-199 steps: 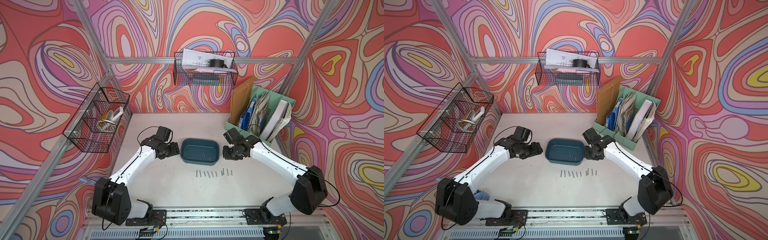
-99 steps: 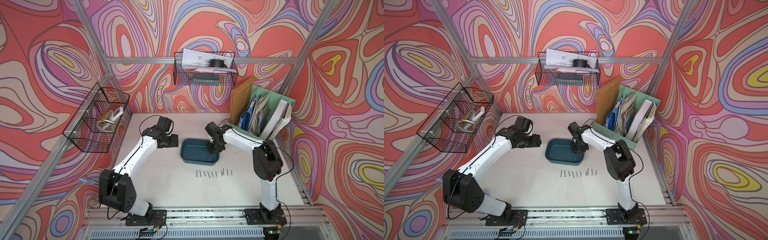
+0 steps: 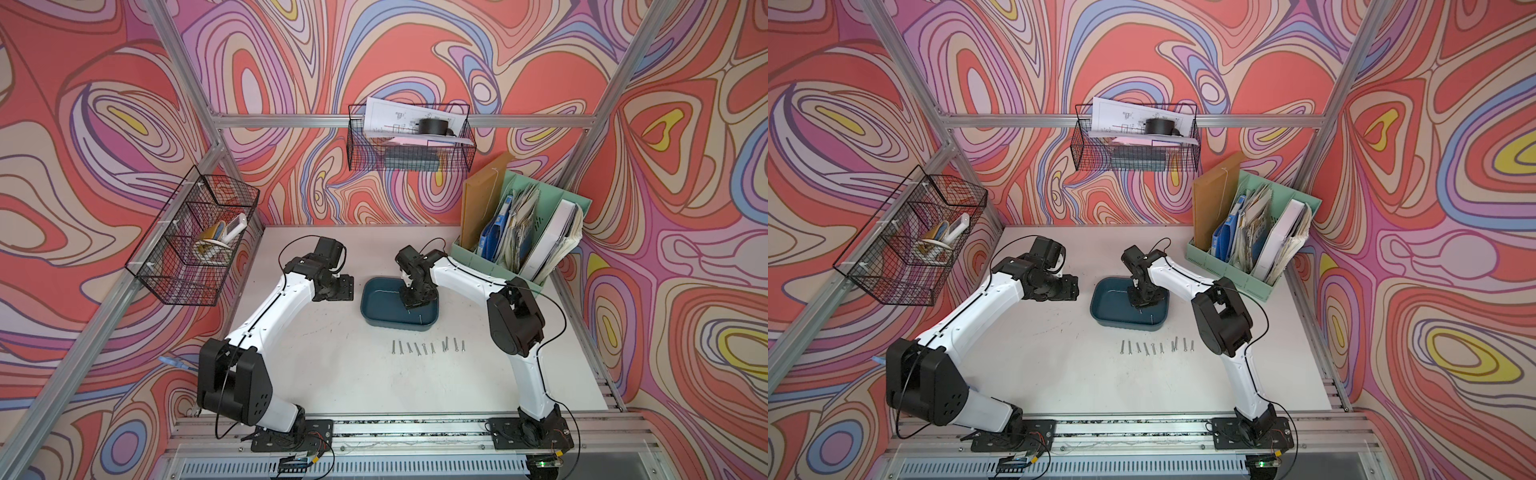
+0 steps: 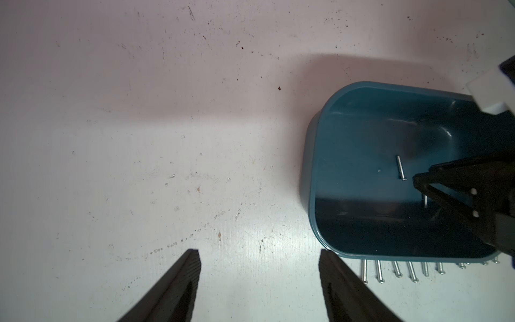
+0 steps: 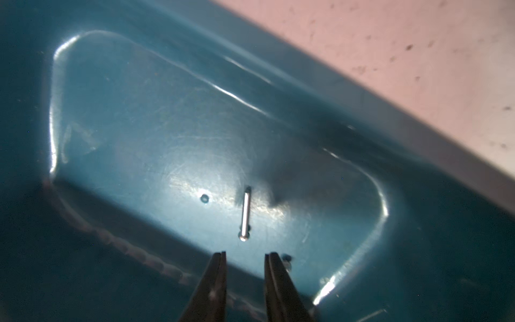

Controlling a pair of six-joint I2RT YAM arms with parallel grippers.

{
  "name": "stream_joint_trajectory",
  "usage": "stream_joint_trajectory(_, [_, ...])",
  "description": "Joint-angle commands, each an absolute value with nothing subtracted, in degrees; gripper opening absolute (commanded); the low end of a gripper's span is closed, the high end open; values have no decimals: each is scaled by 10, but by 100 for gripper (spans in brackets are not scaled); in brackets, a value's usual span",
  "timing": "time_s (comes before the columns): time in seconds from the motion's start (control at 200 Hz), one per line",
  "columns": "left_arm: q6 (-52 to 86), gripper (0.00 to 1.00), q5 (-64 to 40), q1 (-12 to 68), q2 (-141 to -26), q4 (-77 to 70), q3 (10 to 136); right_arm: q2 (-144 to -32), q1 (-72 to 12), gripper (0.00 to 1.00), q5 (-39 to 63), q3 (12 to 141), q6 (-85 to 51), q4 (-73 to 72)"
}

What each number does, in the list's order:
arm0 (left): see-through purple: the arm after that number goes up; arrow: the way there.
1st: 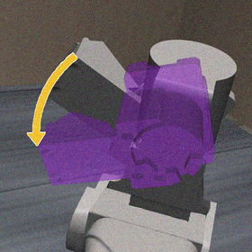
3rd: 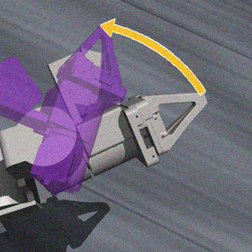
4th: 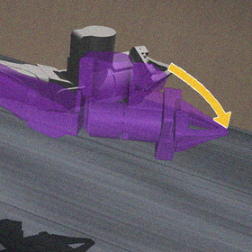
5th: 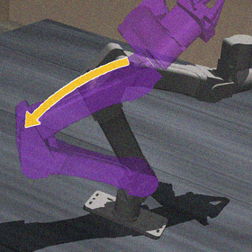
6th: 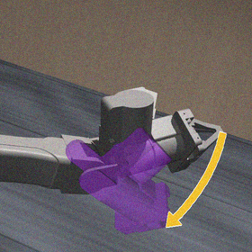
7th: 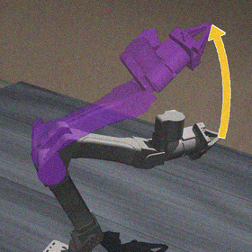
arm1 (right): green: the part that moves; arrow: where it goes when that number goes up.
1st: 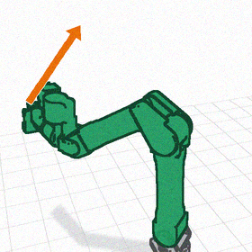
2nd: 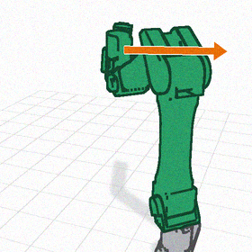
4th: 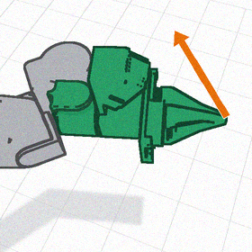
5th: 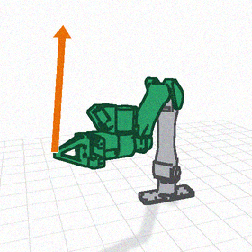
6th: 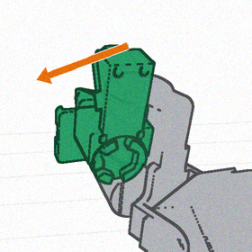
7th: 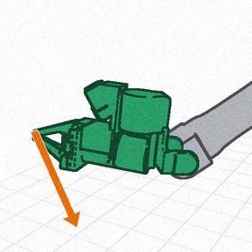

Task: Take out the screws from the storage box
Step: Pick up the screw from the storage box.

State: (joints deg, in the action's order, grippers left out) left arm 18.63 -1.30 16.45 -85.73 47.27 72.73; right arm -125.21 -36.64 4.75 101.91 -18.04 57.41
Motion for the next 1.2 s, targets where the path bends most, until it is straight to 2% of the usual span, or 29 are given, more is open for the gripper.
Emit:
stream_joint_trajectory(0.0, [178, 73, -8, 160, -864, 486, 724, -1280, -372, 26, 45, 1034, -184, 582])
stream_joint_trajectory(0.315, [179, 73, -1, 161, -853, 492, 717, -1308, -376, 22, 30, 1040, -187, 586])
stream_joint_trajectory(0.801, [199, 73, 3, 161, -838, 487, 703, -1309, -394, 1, 0, 1034, -186, 590])
stream_joint_trajectory(1.197, [219, 73, -32, 161, -787, 459, 667, -1232, -399, 0, -53, 1038, -203, 581])
